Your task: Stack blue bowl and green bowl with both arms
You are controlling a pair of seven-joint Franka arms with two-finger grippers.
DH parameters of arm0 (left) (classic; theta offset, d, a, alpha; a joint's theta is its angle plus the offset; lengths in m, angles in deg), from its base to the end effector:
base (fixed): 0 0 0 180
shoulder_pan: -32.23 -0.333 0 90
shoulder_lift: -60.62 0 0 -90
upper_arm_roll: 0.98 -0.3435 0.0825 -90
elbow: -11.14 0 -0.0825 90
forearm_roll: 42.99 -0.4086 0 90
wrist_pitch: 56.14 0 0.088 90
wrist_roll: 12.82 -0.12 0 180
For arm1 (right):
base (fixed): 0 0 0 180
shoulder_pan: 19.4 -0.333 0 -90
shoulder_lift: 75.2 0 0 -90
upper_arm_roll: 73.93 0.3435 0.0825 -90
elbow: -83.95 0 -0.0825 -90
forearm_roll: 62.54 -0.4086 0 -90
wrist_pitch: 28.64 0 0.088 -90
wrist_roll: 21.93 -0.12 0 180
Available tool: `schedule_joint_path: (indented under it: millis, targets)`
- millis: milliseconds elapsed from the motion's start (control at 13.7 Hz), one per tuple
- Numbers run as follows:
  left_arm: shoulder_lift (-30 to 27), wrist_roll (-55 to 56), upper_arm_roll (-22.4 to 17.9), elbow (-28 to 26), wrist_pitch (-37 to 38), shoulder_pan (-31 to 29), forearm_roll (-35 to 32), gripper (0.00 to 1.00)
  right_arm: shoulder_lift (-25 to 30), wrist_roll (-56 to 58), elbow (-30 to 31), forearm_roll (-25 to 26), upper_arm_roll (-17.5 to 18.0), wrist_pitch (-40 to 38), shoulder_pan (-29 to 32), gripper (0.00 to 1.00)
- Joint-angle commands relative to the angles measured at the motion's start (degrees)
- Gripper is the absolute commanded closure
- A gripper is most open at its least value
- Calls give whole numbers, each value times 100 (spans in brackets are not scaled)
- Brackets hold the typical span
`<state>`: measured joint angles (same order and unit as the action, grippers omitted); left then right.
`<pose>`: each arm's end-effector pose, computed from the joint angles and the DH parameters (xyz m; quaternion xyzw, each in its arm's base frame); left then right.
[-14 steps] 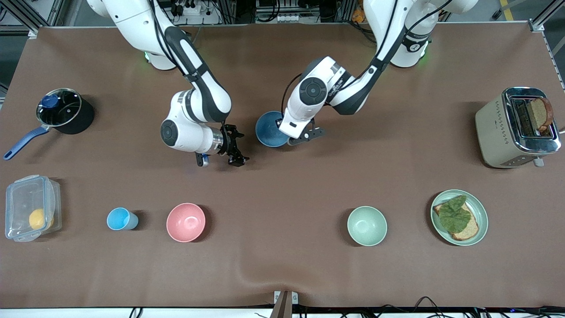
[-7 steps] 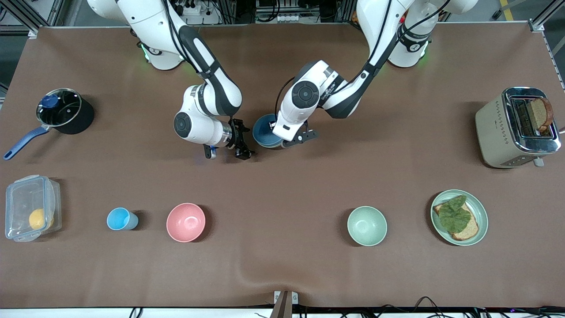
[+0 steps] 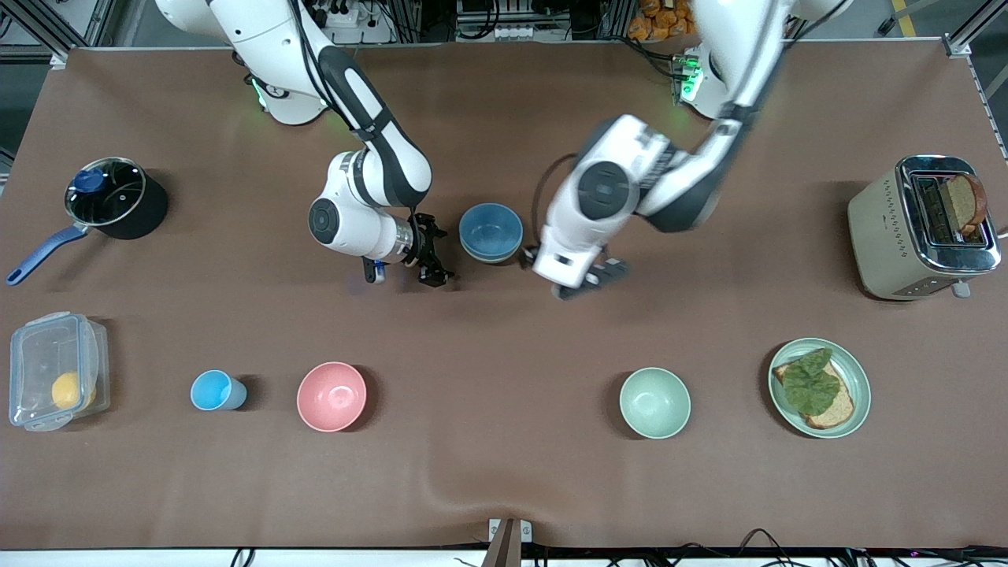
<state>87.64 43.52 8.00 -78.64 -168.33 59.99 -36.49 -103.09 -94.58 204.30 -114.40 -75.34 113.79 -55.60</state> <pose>0.5720 -0.4199 0.3688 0.9753 0.1993 -0.0894 0.0327 0.4875 0.3417 0.1665 -0.7351 0.6312 0.2222 0.1088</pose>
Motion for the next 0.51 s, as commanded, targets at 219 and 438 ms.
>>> schedule_joint_path:
  millis: [219, 438]
  targets:
    - [-821, -974, 52, 58, 338, -1051, -325, 0, 214, 233, 50, -18, -52, -285, 104, 0]
    - [-1233, -1913, 52, 49, 347, -1640, -325, 0, 451, 278, -107, 700, -472, -1248, 315, 0]
